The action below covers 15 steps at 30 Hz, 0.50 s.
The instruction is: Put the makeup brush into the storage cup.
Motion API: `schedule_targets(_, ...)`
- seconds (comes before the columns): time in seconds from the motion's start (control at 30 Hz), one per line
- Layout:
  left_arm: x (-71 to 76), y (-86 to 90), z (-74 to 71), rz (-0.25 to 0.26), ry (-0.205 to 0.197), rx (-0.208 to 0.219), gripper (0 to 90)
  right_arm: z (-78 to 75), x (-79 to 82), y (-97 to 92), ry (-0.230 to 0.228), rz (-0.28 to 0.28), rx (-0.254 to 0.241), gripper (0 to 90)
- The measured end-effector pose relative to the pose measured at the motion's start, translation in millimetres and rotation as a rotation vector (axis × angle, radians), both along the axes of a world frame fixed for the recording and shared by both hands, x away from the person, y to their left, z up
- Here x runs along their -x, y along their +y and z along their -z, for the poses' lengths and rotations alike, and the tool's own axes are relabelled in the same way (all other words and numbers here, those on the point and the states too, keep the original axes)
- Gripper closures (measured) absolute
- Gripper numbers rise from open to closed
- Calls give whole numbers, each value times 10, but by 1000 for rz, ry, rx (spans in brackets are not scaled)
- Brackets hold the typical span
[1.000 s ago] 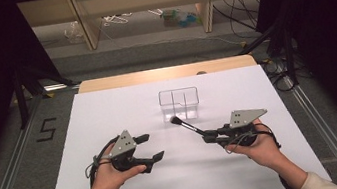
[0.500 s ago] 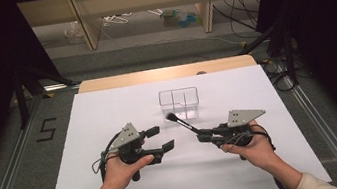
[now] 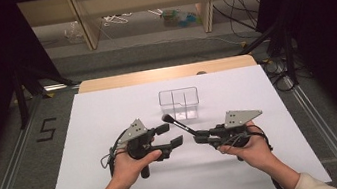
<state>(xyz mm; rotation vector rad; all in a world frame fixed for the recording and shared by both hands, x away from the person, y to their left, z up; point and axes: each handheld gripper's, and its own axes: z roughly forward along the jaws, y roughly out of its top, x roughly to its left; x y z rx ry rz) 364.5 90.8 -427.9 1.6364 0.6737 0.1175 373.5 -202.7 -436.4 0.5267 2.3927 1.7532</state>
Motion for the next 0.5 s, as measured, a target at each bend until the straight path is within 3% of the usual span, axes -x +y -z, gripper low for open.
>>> schedule_targets(0.17, -17, -28, -6, 0, 1, -2, 289, -15, 10, -3, 15, 6, -2, 795)
schedule_targets(0.2, -20, -32, -6, -2, 2, -1, 289, -12, -2, 0, -6, 6, -12, 796)
schedule_targets(0.4, -41, -63, -15, 0, 5, 13, 289, -10, -4, 14, -11, 12, -24, 796)
schedule_targets(0.43, -43, -70, -19, 2, 4, 13, 289, -20, 5, 14, 15, 0, -20, 796)
schedule_targets(0.5, -58, -91, -23, 7, 3, 15, 289, -26, 3, 11, 13, 1, -17, 796)
